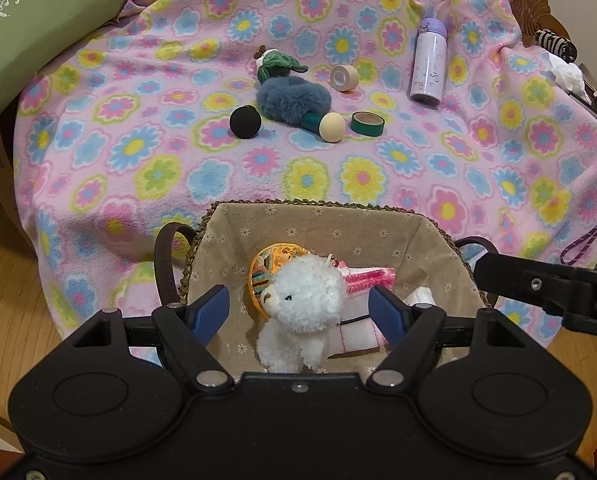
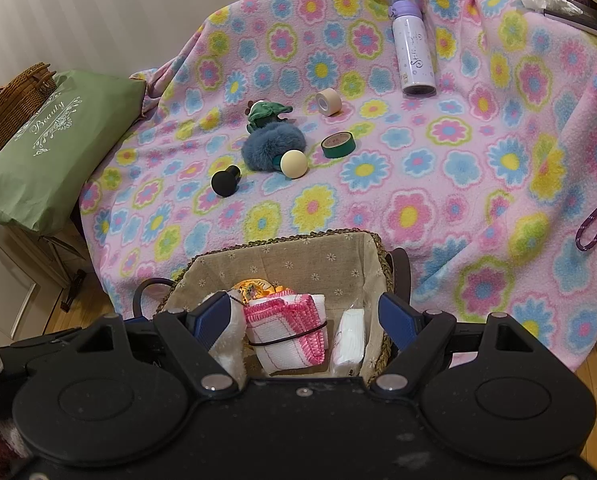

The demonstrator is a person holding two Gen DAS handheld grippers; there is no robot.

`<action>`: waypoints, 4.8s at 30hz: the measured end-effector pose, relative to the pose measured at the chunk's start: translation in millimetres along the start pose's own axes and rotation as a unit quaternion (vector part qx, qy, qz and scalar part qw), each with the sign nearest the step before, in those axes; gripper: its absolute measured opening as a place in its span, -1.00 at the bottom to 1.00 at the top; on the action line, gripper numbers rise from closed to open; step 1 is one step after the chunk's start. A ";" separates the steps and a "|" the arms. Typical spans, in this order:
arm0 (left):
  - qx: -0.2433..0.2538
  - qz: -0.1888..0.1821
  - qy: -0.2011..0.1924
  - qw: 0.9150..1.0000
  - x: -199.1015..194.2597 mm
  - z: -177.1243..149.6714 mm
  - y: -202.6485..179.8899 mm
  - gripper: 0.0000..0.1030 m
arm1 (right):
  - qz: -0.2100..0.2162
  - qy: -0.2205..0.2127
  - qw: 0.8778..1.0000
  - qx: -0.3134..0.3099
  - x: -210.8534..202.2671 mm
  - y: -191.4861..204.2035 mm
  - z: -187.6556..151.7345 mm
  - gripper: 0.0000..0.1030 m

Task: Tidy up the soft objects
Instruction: 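Lift both open tools away from the basket toward the blanket, then move the left tool to the black foam handle while the right tool approaches the green tape roll, then close the left tool on the black foam handle while the right tool grasps the green tape roll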

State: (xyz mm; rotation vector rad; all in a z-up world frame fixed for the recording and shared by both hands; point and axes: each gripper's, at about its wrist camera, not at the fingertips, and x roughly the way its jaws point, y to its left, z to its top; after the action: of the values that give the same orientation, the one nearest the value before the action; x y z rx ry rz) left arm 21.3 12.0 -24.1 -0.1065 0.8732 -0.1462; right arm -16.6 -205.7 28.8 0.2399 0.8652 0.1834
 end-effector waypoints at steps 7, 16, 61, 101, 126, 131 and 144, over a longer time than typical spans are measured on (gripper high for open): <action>-0.002 0.005 -0.003 1.000 -0.5 0.5 3.0 0.43 | -0.001 0.000 1.000 -0.001 -0.2 0.4 -1.0 0.58; -0.006 0.010 -0.005 1.000 -1.3 2.0 4.6 0.44 | -0.001 0.001 1.000 0.000 -0.6 0.5 -0.4 0.59; 0.058 0.082 -0.017 0.995 124.0 118.6 40.1 0.63 | -0.098 -0.012 0.990 -0.098 125.7 -10.4 109.3 0.99; 0.060 -0.017 0.010 0.998 182.2 152.7 45.5 0.47 | -0.085 0.015 0.992 -0.097 214.6 -0.7 146.8 0.98; 0.241 -0.064 0.002 0.968 193.6 163.4 44.9 0.63 | -0.081 0.007 0.994 -0.074 214.7 -16.4 150.2 0.97; 0.231 -0.082 0.007 0.970 208.6 173.0 51.4 0.44 | -0.088 0.008 0.993 -0.080 219.3 -17.5 154.2 0.97; 0.131 -0.078 0.004 0.988 200.6 167.2 55.3 0.07 | -0.106 0.001 0.989 -0.100 236.6 -14.4 166.8 0.90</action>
State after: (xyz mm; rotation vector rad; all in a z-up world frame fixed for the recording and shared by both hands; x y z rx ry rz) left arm 281.7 37.7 -77.2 0.0728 0.8468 -0.4066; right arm 263.0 -181.4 -43.5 -0.0402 0.8618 0.0704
